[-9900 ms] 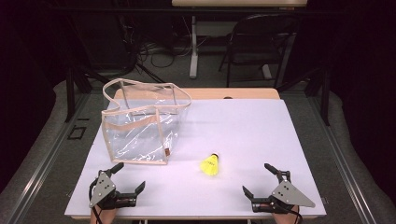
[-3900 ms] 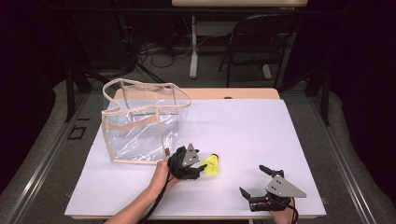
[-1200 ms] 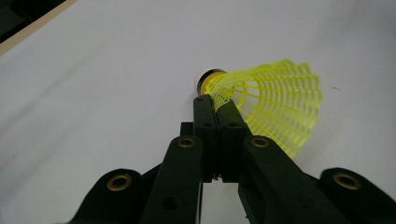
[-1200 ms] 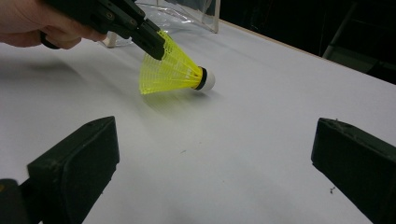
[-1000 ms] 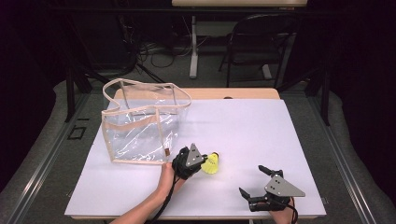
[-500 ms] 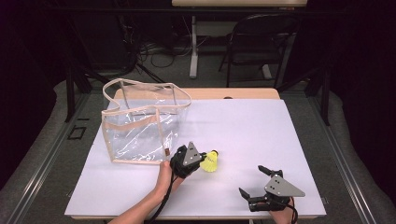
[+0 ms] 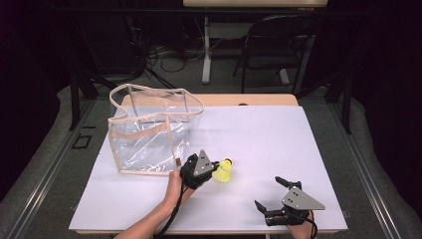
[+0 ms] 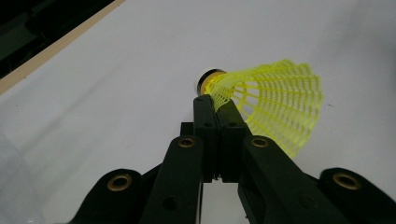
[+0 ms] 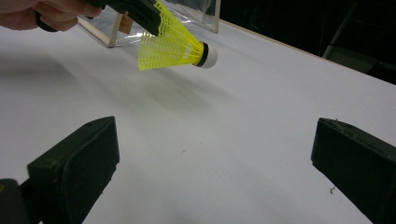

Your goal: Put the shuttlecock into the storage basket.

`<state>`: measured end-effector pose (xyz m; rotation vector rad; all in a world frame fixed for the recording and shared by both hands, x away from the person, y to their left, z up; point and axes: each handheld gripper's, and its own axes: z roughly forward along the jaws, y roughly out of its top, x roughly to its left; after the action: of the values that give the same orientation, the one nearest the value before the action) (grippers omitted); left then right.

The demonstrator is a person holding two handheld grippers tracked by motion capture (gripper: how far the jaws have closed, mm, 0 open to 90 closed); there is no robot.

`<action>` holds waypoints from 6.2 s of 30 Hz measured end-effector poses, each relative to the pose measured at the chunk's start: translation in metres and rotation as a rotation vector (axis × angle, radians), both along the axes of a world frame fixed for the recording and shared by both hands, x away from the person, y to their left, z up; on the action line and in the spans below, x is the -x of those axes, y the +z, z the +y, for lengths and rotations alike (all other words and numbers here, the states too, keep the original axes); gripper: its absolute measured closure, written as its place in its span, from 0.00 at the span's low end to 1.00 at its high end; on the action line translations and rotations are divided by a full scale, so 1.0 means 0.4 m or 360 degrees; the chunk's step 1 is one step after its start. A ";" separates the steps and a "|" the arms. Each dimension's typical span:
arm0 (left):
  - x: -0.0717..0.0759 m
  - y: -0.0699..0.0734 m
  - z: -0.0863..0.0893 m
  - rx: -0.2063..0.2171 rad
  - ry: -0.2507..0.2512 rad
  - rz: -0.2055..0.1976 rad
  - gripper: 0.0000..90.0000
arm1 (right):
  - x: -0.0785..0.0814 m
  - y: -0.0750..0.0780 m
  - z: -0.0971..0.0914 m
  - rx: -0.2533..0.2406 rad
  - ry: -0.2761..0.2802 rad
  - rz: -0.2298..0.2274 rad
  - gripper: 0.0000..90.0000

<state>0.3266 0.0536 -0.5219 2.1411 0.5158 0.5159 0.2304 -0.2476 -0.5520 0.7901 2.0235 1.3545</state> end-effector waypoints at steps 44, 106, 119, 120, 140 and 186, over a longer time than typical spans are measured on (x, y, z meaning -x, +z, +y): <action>-0.053 0.067 -0.005 0.0043 0.0036 -0.0067 0.99 | 0.000 -0.004 0.000 0.0018 -0.0003 0.0027 0.01; -0.148 0.193 -0.027 0.0079 0.0026 -0.0062 0.99 | 0.004 -0.002 -0.001 0.0004 -0.0009 0.0004 0.01; -0.162 0.205 -0.033 0.0075 0.0036 -0.0076 0.99 | 0.001 -0.004 -0.003 0.0002 -0.0012 0.0018 0.01; -0.163 0.207 -0.033 0.0074 0.0039 -0.0079 0.99 | 0.001 -0.004 -0.002 0.0003 -0.0011 0.0019 0.01; -0.185 0.247 -0.039 0.0063 0.0056 -0.0104 0.99 | 0.003 0.000 -0.003 0.0001 -0.0009 0.0005 0.01; -0.217 0.358 -0.007 0.0089 0.0115 -0.0194 0.99 | 0.000 -0.003 -0.001 -0.0001 -0.0011 0.0026 0.01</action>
<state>0.4135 0.0507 -0.3788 2.0293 0.5346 0.6604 0.2304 -0.2479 -0.5534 0.8103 2.0315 1.3490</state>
